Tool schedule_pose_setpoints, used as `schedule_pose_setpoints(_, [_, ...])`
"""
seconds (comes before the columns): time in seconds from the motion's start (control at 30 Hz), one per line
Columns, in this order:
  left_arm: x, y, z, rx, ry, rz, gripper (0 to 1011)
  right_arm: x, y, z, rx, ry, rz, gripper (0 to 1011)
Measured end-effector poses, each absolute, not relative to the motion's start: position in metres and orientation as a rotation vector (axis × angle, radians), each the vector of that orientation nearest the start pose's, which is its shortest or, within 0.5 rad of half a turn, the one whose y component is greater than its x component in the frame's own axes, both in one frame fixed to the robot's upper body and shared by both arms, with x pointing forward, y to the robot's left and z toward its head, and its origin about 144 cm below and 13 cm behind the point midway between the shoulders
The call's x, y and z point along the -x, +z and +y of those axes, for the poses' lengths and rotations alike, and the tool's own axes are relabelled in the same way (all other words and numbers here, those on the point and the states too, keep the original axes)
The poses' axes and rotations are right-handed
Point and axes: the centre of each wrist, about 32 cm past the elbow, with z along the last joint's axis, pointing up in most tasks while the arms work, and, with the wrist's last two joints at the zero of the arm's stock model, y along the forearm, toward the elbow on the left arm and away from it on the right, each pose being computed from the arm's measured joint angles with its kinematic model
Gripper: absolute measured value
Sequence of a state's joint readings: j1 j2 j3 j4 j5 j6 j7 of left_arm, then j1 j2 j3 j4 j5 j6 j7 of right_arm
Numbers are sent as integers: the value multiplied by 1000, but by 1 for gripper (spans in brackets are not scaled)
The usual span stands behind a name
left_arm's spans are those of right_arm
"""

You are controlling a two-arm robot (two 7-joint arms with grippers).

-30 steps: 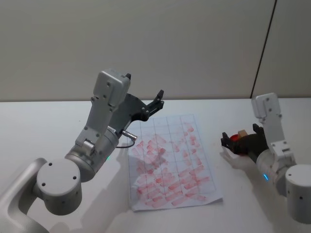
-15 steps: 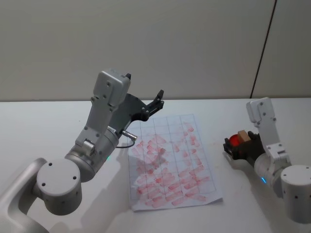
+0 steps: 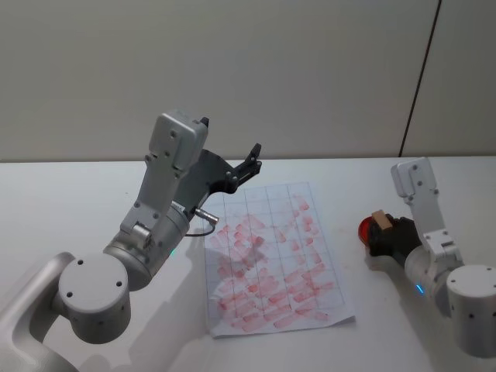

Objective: Use the one hand to pick up the stamp and affix it onto the A4 paper.

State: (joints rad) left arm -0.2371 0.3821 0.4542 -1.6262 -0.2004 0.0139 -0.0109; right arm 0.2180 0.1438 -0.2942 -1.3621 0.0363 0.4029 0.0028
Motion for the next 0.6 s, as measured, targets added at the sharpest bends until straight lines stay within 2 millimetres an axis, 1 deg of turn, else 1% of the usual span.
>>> schedule_pose_setpoints(0.1, [-492,1204,198,-61,1124,-268,1001,-509,1138,-188,477,-1319,150,224])
schedule_pose_setpoints(0.6, [-492,1204,198,-61,1124,-268,1001,-508,1144,-191,444,-1342,132,219])
